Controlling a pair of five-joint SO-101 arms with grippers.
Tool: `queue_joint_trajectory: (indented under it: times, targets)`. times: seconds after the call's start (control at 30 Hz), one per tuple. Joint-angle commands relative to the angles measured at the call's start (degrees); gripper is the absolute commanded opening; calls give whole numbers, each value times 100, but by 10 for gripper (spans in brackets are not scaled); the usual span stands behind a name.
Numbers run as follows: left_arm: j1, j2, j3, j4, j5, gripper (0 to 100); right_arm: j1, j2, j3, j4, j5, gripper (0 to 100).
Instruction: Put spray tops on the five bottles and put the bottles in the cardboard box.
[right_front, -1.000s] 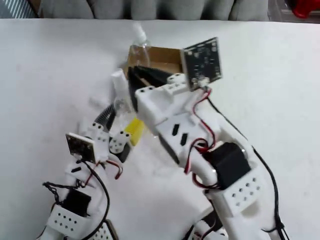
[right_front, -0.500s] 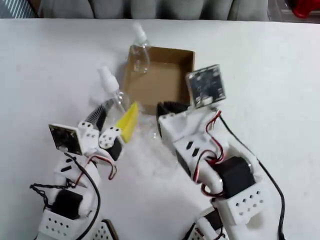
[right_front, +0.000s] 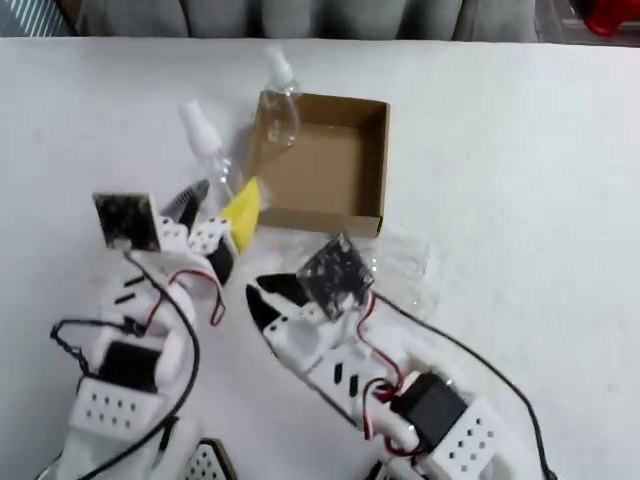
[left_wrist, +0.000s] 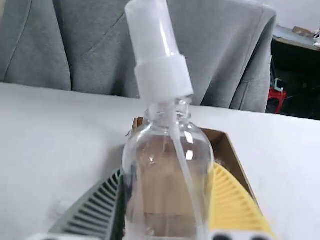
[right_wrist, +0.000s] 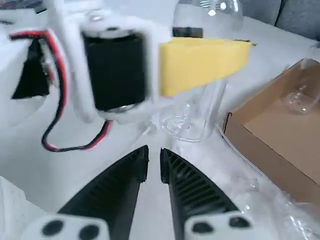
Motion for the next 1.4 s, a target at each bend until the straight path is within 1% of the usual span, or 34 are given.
queue_joint_trajectory:
  times: [0.0, 0.2, 0.3, 0.43, 0.63, 0.73, 0.83, 1.03, 1.17, 1.37]
  targets:
    - [-101, 725, -712, -9, 62, 21, -119, -514, 985, -1534, 70, 16]
    - [-66, 813, -747, -176, 70, 21, -347, -514, 1873, -3081, 70, 16]
    - [-66, 813, -756, -158, 70, 21, -497, -514, 1996, -3407, 70, 15]
    - [92, 743, -826, -97, 70, 21, -488, -391, 2013, -3618, 35, 15]
    - [224, 75, -1037, 738, 62, 21, -470, 673, 1996, -4505, 62, 15]
    - [242, -277, -976, 958, 44, 21, -409, 1042, 1996, -4910, 62, 15]
    - [224, -567, -826, 1037, 18, 21, -207, 1059, 1996, -4989, 62, 15]
    - [462, -1138, -782, 1565, 9, 21, 330, 1059, 1987, -5024, 35, 15]
    - [725, -1402, -782, 1952, 9, 21, 453, 1059, 1978, -5024, 26, 15]
    - [743, -1490, -677, 2075, -26, 21, 673, 1059, 1978, -5024, 26, 15]
